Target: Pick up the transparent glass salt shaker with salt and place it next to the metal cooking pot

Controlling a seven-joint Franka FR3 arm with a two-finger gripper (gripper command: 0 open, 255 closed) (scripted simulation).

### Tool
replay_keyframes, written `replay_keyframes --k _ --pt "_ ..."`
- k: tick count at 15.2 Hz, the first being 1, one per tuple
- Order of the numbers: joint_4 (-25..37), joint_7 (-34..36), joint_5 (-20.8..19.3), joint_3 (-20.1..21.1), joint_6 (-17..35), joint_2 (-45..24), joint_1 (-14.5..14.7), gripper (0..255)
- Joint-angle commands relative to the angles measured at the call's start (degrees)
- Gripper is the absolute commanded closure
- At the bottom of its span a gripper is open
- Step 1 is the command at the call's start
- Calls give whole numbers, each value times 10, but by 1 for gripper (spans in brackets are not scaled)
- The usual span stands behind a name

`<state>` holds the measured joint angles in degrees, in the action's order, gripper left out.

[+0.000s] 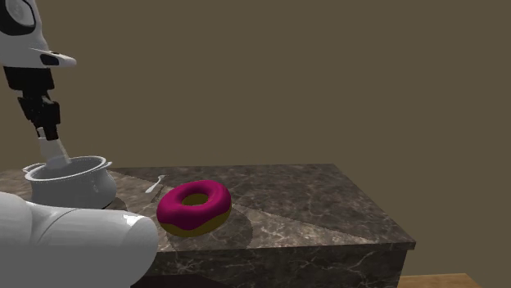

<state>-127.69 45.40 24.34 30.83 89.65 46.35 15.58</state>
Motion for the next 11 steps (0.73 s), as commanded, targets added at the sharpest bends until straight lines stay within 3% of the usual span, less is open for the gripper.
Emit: replay_keyframes --k 1,3,11 --pt "24 30 12 28 -1 -12 0 255" --pt "46 63 25 60 1 -24 0 255" --pt "-21 54 43 78 54 -9 9 255"
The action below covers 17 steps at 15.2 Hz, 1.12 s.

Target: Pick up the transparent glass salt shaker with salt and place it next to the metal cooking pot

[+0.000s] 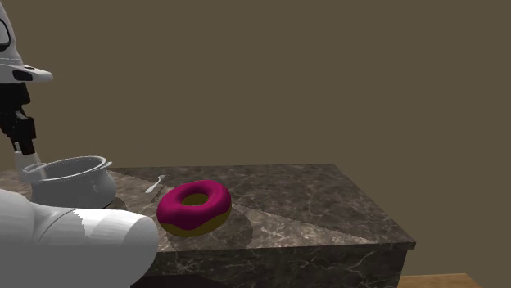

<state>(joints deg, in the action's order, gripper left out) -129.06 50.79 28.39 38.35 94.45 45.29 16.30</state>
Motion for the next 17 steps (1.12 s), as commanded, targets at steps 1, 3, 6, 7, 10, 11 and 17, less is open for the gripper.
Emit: replay_keyframes --k 1,3,6,7,10,11,17 --pt "-15 -1 5 5 13 3 2 255" --pt "-31 -3 10 10 26 6 4 255" --pt "-53 -6 18 19 47 8 7 255" --pt "-60 -7 20 22 54 9 8 255" --pt "-82 -10 28 32 75 9 10 255" --pt "-89 -11 31 35 82 9 11 255" --pt "-128 -17 49 57 126 6 15 255"
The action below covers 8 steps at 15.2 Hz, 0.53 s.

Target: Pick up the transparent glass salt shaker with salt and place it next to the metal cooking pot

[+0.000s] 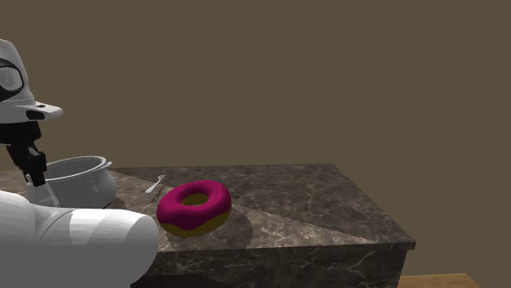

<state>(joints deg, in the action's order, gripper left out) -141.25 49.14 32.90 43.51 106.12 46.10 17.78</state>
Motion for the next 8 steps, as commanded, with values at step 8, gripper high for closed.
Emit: replay_keyframes --k 8 --pt "-52 -7 29 40 72 -16 2 255"
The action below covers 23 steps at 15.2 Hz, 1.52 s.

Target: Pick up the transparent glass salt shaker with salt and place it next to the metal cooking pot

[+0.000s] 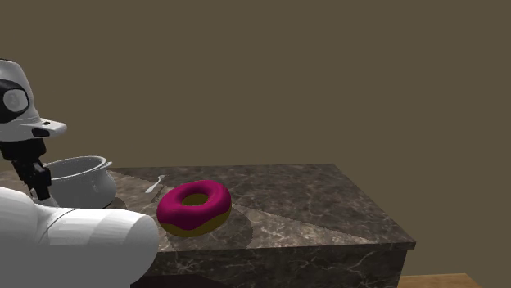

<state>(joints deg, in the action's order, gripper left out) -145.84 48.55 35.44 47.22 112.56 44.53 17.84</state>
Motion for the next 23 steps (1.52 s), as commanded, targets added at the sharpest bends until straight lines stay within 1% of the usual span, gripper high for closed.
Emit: replay_keyframes --k 1,11,19,20,23 --pt "-12 -2 6 8 15 -3 1 255" --pt "-59 -11 40 64 105 -42 -7 255" --pt "-59 -11 40 64 105 -42 -7 255" --pt "-59 -11 40 64 105 -42 -7 0" --pt "-59 -11 40 64 105 -42 -7 0"
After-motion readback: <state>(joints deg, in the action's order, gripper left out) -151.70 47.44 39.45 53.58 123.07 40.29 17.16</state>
